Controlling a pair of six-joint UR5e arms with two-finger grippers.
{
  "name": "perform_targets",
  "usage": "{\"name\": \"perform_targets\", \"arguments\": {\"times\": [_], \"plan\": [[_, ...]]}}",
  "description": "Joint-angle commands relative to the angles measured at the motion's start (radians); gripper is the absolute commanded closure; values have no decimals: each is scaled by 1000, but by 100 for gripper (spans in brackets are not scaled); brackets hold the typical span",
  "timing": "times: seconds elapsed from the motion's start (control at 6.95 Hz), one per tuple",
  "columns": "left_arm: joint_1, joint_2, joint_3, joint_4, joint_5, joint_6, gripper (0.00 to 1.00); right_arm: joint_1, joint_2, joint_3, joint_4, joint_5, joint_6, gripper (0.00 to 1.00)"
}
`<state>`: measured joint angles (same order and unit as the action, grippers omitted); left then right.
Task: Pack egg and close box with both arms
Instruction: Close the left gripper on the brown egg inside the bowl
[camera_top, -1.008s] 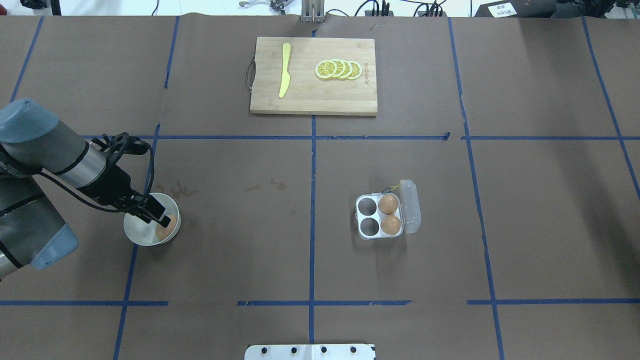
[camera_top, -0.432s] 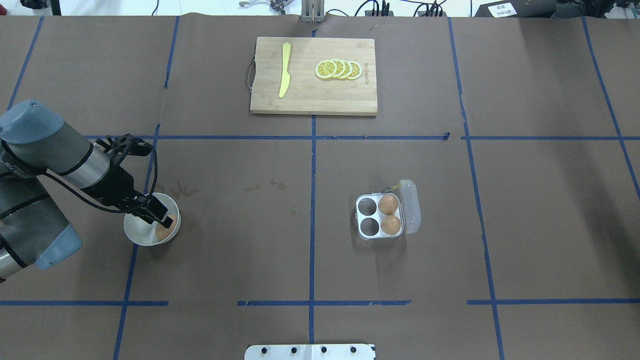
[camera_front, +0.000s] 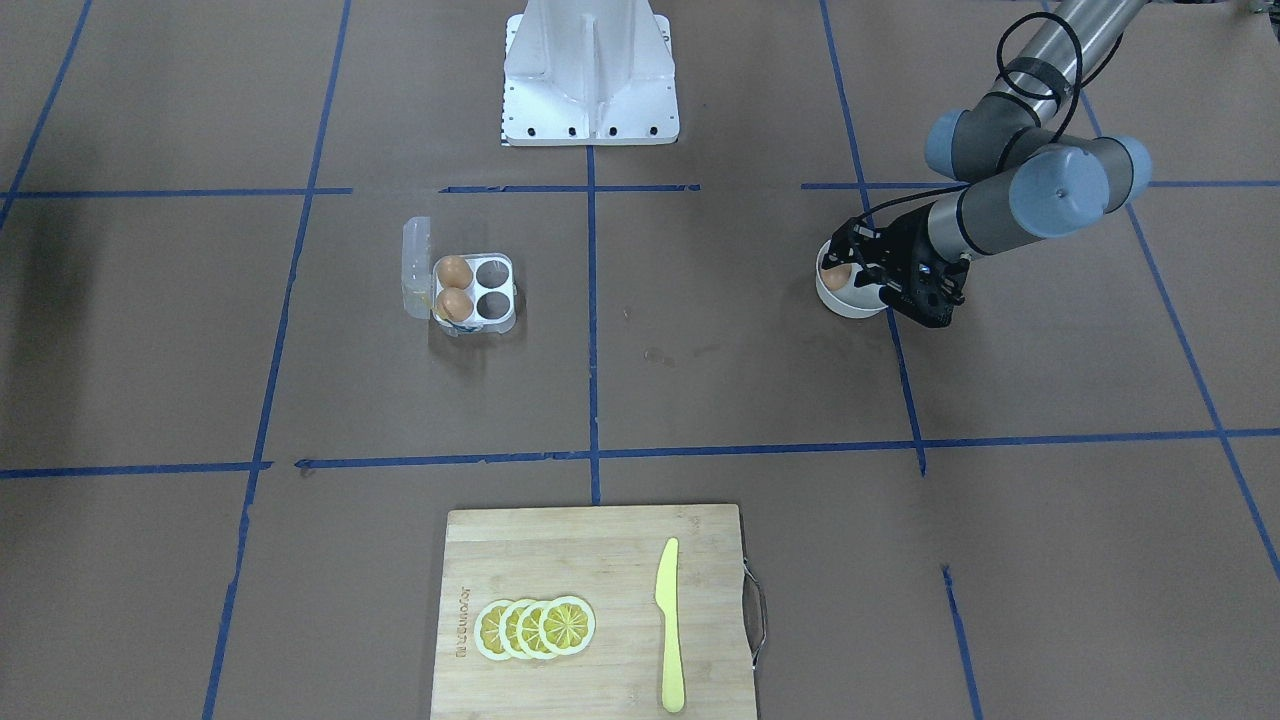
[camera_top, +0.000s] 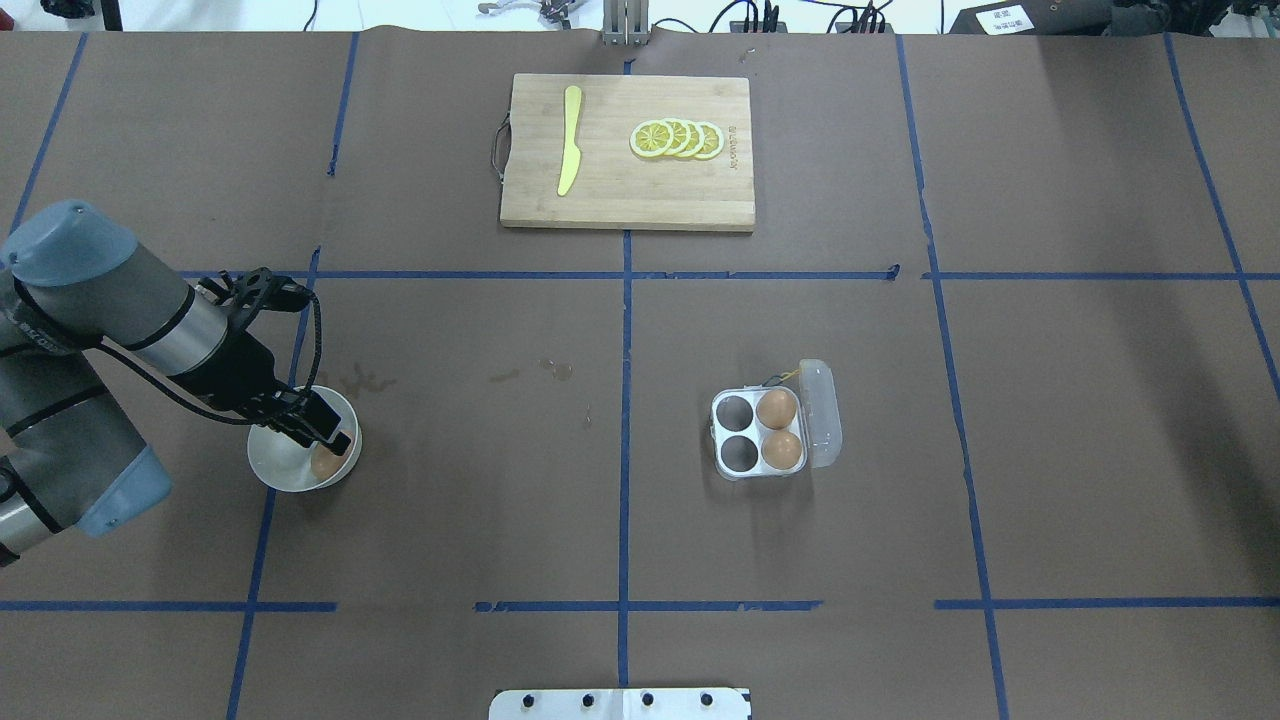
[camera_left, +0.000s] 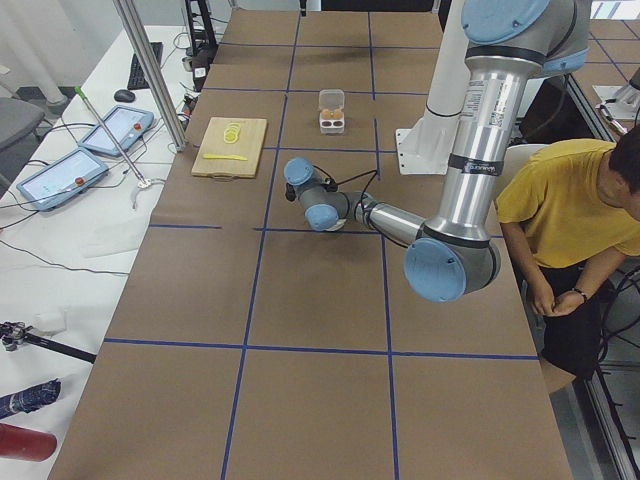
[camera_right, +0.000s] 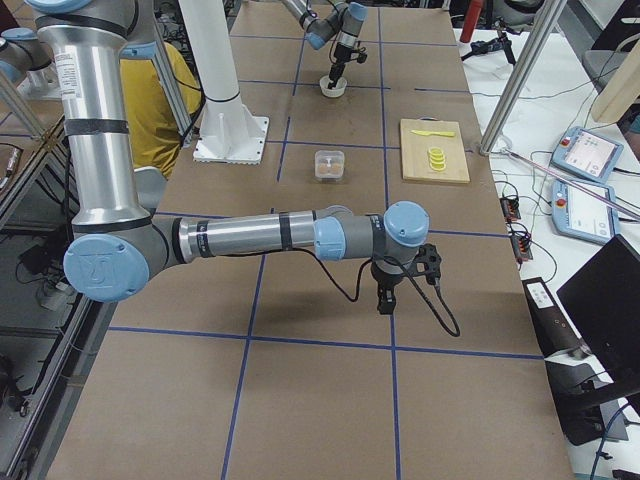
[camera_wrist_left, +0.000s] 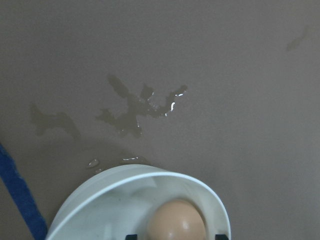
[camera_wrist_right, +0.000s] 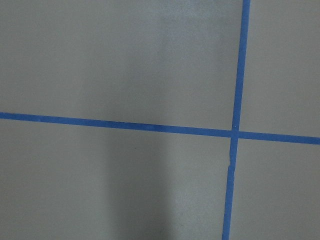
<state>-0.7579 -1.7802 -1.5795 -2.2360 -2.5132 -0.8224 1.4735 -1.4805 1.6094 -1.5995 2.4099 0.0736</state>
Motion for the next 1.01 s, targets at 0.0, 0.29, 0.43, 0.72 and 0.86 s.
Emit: {"name": "perform_targets", "arguments": {"times": [0.0,0.29,0.43,0.72,0.86], "plan": [[0,-4,7,1,1,0,41,1,0,0,0,0,0,0],[0,-4,12,1,1,0,48,1,0,0,0,0,0,0],[0,-4,15,-1,1,0,48,1,0,0,0,0,0,0],[17,-4,16,1,2,0,43,1,-1,-2,0,0,0,0],[22,-4,16,1,2,0,44,1,0,-2,0,0,0,0]]}}
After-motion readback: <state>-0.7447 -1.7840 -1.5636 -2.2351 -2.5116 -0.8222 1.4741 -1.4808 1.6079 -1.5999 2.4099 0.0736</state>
